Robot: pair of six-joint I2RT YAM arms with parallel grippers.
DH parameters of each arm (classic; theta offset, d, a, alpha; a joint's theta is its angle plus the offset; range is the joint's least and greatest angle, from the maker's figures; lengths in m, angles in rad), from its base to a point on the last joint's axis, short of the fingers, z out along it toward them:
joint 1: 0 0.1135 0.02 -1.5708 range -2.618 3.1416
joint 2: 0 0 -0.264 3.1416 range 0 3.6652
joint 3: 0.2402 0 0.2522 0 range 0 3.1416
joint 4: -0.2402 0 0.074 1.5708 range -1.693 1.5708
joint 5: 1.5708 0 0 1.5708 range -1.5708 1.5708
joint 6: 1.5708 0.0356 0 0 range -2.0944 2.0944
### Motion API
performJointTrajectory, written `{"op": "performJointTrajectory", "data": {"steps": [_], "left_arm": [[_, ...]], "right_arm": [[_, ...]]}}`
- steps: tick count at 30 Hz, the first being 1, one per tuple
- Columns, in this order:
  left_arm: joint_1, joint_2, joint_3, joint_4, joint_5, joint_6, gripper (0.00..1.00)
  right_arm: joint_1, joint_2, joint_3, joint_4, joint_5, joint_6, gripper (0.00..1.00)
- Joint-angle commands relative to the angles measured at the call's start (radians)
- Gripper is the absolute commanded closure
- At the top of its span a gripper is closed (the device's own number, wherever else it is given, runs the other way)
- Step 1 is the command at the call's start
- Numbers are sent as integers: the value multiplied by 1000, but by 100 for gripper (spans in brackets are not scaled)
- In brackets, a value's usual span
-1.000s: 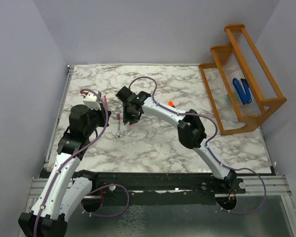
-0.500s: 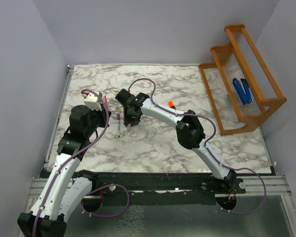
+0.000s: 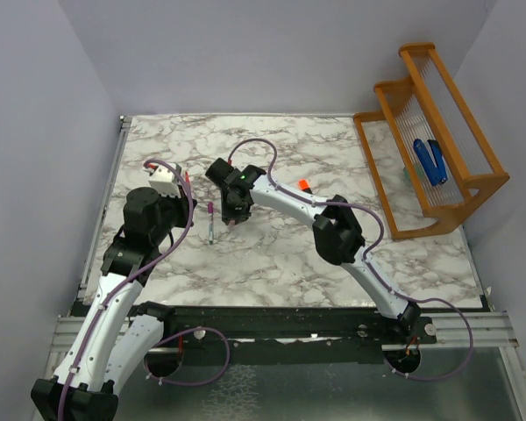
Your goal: Insert the pens into the pen caps
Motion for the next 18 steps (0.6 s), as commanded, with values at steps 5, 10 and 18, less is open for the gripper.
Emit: {"op": "performJointTrajectory", "data": {"steps": [5,10,18], "left_arm": [[-3,-18,6,-20,-30,7,100],[-3,-18,5,-20,-31,9,100],[-6,-20,6,-26,-42,8,100]], "right_arm": [[1,24,-72,-3,45,-26,70],[2,29,-98,7,48,-39,85],[2,-51,-225,43,50,-159,100]]}}
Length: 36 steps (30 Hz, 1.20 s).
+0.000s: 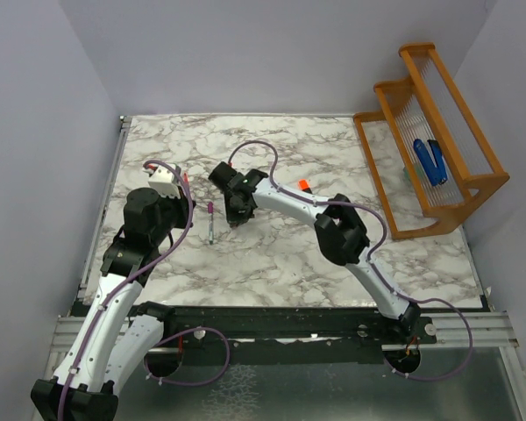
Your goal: Insert the pens into the pen caps
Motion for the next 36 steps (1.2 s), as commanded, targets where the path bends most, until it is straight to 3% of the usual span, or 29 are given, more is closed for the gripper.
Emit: {"op": "performJointTrajectory", "data": {"steps": [1,11,19,28,36], "left_arm": [[-6,-16,6,-13,-31,8,100],[-9,4,7,-12,-32,8,100],[-25,50,11,-7,-11,12,100],[-26,39,1,-1,-1,5,100],[-26,69,4,11,11,13,100]], "right_arm": [[3,-41,-172,-2,28,-137,100],[3,-242,-564,206,-200,-760,100],[-32,-278,-748,242,-243,-1231,100],[-131,-372,-853,239,-299,-1406,99],[-148,-480,-950,270,-204,-1483,87]]}}
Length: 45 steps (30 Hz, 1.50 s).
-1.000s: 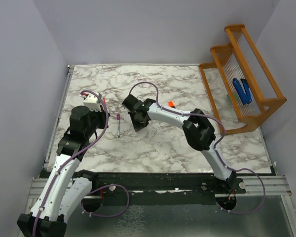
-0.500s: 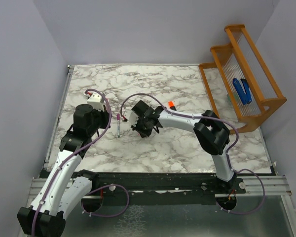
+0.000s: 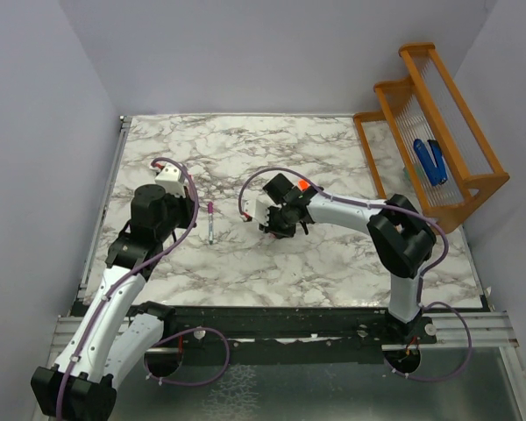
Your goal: Insert the pens into the pen caps
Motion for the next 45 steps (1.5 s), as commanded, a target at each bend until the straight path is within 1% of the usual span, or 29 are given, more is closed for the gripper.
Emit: {"op": "performJointTrajectory", "data": {"steps": [1,3,5,7,11,14,18,19,22,23,24,27,30,32,34,35,36,37,38,39,40,42,44,45], "left_arm": [[-4,16,4,23,20,14,100],[-4,20,5,22,20,15,100],[-4,21,4,24,20,16,100],[-4,19,3,24,22,17,100],[-4,21,3,25,23,17,100],[-4,24,3,26,27,18,100],[-4,26,3,31,32,18,100],[-4,27,3,32,34,18,100],[-4,25,3,34,40,19,100],[-4,24,3,34,40,20,100],[-4,24,3,35,40,20,100],[-4,20,3,35,41,20,100],[-4,17,3,33,42,20,100],[-4,16,1,33,43,20,100],[-4,16,1,33,42,19,100],[-4,16,1,33,39,17,100],[-4,17,3,33,35,16,100],[-4,17,4,33,32,15,100],[-4,17,5,34,30,15,100],[-4,17,6,33,28,14,100],[-4,15,6,33,25,14,100],[-4,7,6,32,23,12,100],[-4,-2,6,28,21,12,100],[-4,-6,6,27,19,11,100]], "right_arm": [[-8,39,-77,-128,104,-78,86],[-7,35,-71,-147,82,-79,85],[-9,30,-66,-161,60,-80,79],[-8,29,-51,-186,42,-87,78],[-9,22,-18,-214,85,-95,77],[-9,-34,1,-196,92,-94,76],[-9,-153,28,-108,130,-63,75],[-8,-181,40,-100,147,-53,71],[-8,-247,74,-106,157,-42,67],[-8,-275,76,-103,155,-37,62],[-8,-295,76,-102,145,-33,61],[-8,-330,70,-111,114,-38,60],[-8,-337,75,-110,123,-32,60],[-8,-355,69,-31,177,31,61],[-8,-386,46,104,244,161,60],[-8,-399,40,167,270,251,59],[-8,-405,47,198,281,325,59],[-8,-406,58,214,281,384,53],[-8,-402,72,222,269,425,7],[-8,-392,97,218,264,458,1],[-8,-367,133,200,277,523,0],[-11,-292,253,121,369,707,0],[-24,-208,370,24,318,858,0],[-33,-180,398,-3,306,975,0]]}}
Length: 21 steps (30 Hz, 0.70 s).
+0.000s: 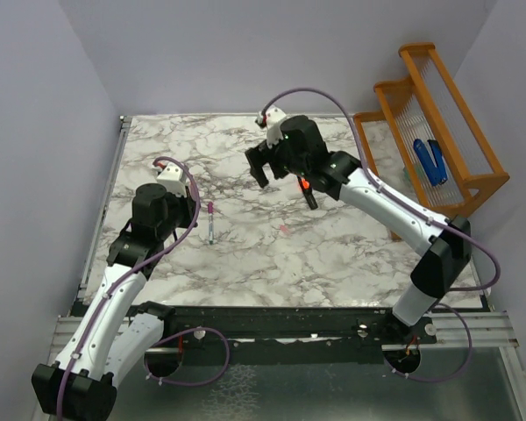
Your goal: Insert the pens into the pen caps
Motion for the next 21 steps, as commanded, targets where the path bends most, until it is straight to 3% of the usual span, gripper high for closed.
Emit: {"op": "performJointTrajectory", "data": {"steps": [1,4,7,10,14,21], "left_arm": [[-4,-31,6,18,-7,1,100],[-4,-43,7,14,-16,0,100],[-5,-45,8,9,-33,-2,100],[-11,-36,10,9,-53,-4,100],[-36,-17,15,16,-74,-3,100],[-95,1,14,7,-98,-1,100]], "right_arm": [[-30,123,148,-79,3,551,0],[-75,103,23,40,-70,932,0],[-110,43,-158,115,-32,1380,0],[-112,52,-157,-129,91,1707,2],[-112,108,-88,-343,205,1943,7],[-106,152,-179,-248,104,2105,11]]}}
